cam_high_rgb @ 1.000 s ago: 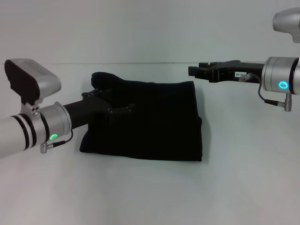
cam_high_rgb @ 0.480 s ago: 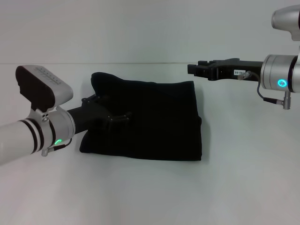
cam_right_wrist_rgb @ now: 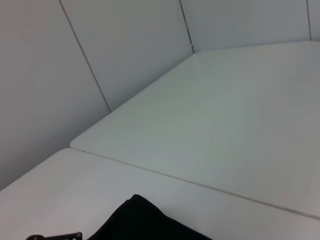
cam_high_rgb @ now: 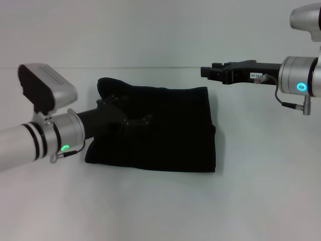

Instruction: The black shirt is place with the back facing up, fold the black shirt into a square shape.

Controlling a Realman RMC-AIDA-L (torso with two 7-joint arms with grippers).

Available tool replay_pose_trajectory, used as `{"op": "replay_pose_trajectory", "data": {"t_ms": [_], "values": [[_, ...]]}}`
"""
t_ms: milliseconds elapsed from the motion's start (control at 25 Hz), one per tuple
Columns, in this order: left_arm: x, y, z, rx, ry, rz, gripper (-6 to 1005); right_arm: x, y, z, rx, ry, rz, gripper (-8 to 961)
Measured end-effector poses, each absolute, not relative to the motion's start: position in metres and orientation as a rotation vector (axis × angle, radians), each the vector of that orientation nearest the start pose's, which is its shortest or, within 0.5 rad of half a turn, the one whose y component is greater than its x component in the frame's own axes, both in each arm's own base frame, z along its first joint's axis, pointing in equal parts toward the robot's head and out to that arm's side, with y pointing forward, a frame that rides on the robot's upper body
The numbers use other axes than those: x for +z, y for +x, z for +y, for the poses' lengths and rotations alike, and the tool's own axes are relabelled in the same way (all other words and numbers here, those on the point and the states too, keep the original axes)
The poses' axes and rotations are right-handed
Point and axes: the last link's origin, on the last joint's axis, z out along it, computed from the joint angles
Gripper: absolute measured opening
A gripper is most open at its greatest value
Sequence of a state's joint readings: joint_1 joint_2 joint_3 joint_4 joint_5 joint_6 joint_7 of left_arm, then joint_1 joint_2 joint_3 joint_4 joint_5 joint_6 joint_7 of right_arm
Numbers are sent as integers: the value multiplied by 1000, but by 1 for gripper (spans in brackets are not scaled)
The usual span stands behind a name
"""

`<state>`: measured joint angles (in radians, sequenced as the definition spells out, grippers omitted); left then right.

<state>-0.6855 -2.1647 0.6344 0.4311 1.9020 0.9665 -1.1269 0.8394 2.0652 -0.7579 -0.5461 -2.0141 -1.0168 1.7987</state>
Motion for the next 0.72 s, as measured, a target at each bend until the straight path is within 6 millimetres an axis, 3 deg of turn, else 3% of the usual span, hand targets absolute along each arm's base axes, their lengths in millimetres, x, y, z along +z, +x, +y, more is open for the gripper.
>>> {"op": "replay_pose_trajectory", "data": {"t_ms": [200,400,720], "values": [[-43,-251,391,-590,-2371,-599,919,-10,197,446,566,-2405,942,430],[-44,-255,392,-580,-2348,-614,919,-10,198,446,566,-2404,942,429],[-37,-278,386,-552,-2257,-705,920,-11,198,446,565,-2405,942,429]]}}
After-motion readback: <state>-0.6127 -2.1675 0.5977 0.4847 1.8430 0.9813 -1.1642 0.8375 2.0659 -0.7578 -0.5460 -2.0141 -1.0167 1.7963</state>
